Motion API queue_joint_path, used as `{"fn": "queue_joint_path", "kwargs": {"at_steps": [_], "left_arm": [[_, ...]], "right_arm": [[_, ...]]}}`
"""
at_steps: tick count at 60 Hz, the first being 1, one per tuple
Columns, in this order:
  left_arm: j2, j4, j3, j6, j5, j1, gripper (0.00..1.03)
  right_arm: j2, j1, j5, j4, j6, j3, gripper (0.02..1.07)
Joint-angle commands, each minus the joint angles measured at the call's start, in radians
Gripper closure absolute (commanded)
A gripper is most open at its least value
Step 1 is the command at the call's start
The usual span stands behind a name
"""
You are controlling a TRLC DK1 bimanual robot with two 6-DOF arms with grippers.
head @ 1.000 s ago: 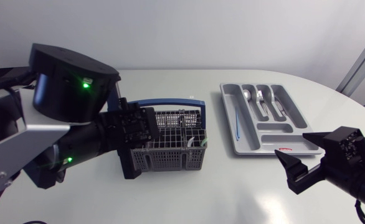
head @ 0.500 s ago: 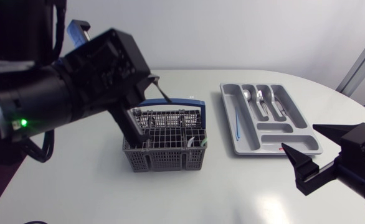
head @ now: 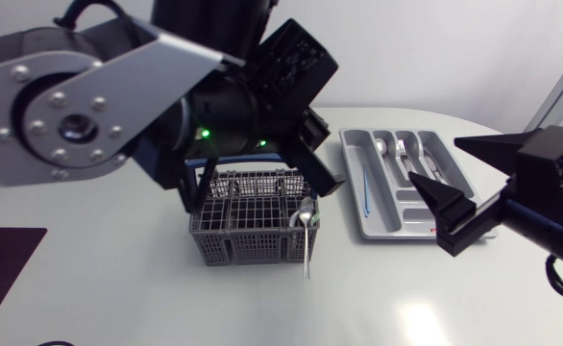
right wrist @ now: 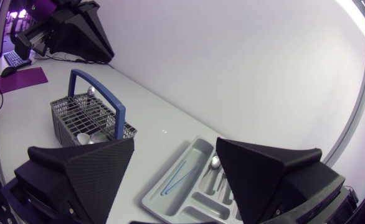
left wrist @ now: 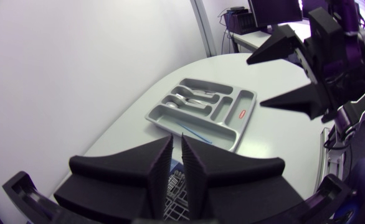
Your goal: Unload the cutlery basket into the drawer organizer.
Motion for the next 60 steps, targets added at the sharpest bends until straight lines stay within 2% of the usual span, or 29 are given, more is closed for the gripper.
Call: {"fn": "queue_joint_path", "kwargs": {"at_steps": [1, 14, 25, 28, 31, 33, 36, 37, 40, 44, 50, 54, 56, 60], "left_arm": [[0.06, 0.011, 0.082, -0.077, 0.032, 0.013, 0.89], [0.121, -0.027, 0.116, -0.059, 0.074, 0.047, 0.92], [0.052, -0.096, 0.066, 0.047, 0.138, 0.102, 0.92], [0.035, -0.135, 0.055, 0.065, 0.14, 0.104, 0.87], [0.019, -0.231, 0.052, 0.133, 0.175, 0.094, 0.77], [-0.001, -0.237, 0.029, 0.157, 0.192, 0.096, 0.69], [-0.004, -0.267, 0.023, 0.18, 0.206, 0.105, 0.65], [0.002, -0.326, 0.021, 0.239, 0.207, 0.104, 0.59], [0.0, -0.346, -0.02, 0.303, 0.207, 0.113, 0.51], [-0.011, -0.377, -0.06, 0.354, 0.207, 0.111, 0.42], [-0.038, -0.377, -0.125, 0.391, 0.209, 0.117, 0.34], [-0.058, -0.375, -0.158, 0.409, 0.207, 0.117, 0.33], [-0.067, -0.375, -0.172, 0.417, 0.207, 0.123, 0.29], [-0.081, -0.375, -0.183, 0.42, 0.209, 0.134, 0.29]], "right_arm": [[0.069, 0.035, 0.018, 0.045, 0.013, 0.016, 0.15], [0.138, 0.047, 0.046, 0.091, -0.021, -0.014, 0.15], [0.123, 0.006, 0.023, 0.096, -0.061, -0.054, 0.14], [0.12, -0.006, 0.011, 0.096, -0.064, -0.063, 0.14], [0.118, -0.008, -0.005, 0.09, -0.073, -0.073, 0.14], [0.117, -0.009, -0.011, 0.088, -0.076, -0.079, 0.14], [0.118, -0.022, -0.022, 0.083, -0.076, -0.083, 0.14], [0.121, -0.035, -0.052, 0.067, -0.076, -0.082, 0.14], [0.138, -0.08, -0.1, 0.022, -0.071, -0.065, 0.14], [0.184, -0.097, -0.106, -0.067, -0.056, -0.02, 0.14], [0.227, -0.082, -0.138, -0.252, -0.056, 0.042, 0.14], [0.246, -0.069, -0.178, -0.343, -0.056, 0.075, 0.14], [0.263, -0.045, -0.189, -0.392, -0.056, 0.09, 0.14], [0.298, 0.006, -0.192, -0.441, -0.056, 0.105, 0.14]]}}
